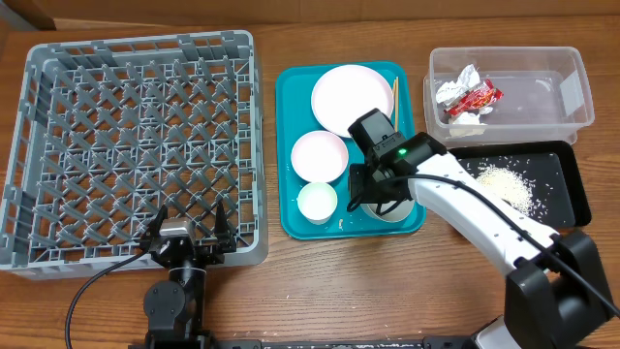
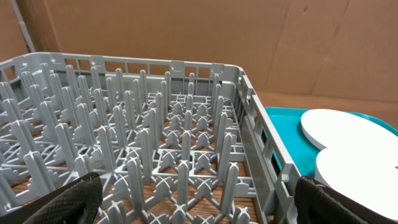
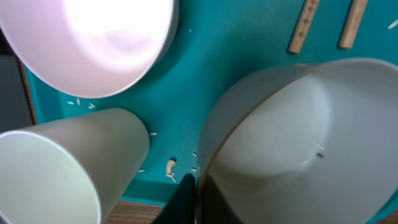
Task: Sort waste into correct bins and load items into the dishwasher
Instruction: 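Return the emptied bowl to the teal tray and release it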
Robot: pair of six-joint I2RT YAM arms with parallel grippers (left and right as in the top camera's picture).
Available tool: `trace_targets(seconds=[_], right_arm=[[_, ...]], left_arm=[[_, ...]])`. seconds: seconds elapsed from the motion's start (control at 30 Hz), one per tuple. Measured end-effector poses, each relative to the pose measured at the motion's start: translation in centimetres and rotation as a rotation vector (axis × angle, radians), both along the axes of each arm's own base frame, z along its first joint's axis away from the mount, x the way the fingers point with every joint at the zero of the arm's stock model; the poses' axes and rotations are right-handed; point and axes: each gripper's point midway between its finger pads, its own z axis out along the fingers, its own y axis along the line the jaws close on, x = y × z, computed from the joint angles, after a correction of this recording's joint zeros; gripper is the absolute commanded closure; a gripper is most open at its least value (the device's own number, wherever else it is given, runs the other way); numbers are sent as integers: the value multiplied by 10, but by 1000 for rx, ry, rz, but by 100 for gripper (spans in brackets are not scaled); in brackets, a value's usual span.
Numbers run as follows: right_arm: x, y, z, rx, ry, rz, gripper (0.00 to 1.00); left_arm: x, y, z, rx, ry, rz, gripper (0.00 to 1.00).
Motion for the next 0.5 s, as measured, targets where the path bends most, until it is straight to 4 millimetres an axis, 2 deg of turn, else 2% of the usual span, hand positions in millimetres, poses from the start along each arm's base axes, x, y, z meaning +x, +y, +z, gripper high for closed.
trace_targets(seconds=[0.2, 0.3, 0.43, 0.5], right_arm=[[-1, -1, -3, -12, 10, 5, 78], [-4, -3, 3, -22, 28, 7, 77], [5, 4, 33, -4, 6, 20, 69], [16, 12, 57, 27, -35, 23, 53]], left_arm=[[0, 0, 0, 0, 0, 0, 0], [0, 0, 0, 0, 0, 0, 0], [0, 0, 0, 0, 0, 0, 0], [0, 0, 0, 0, 0, 0, 0]])
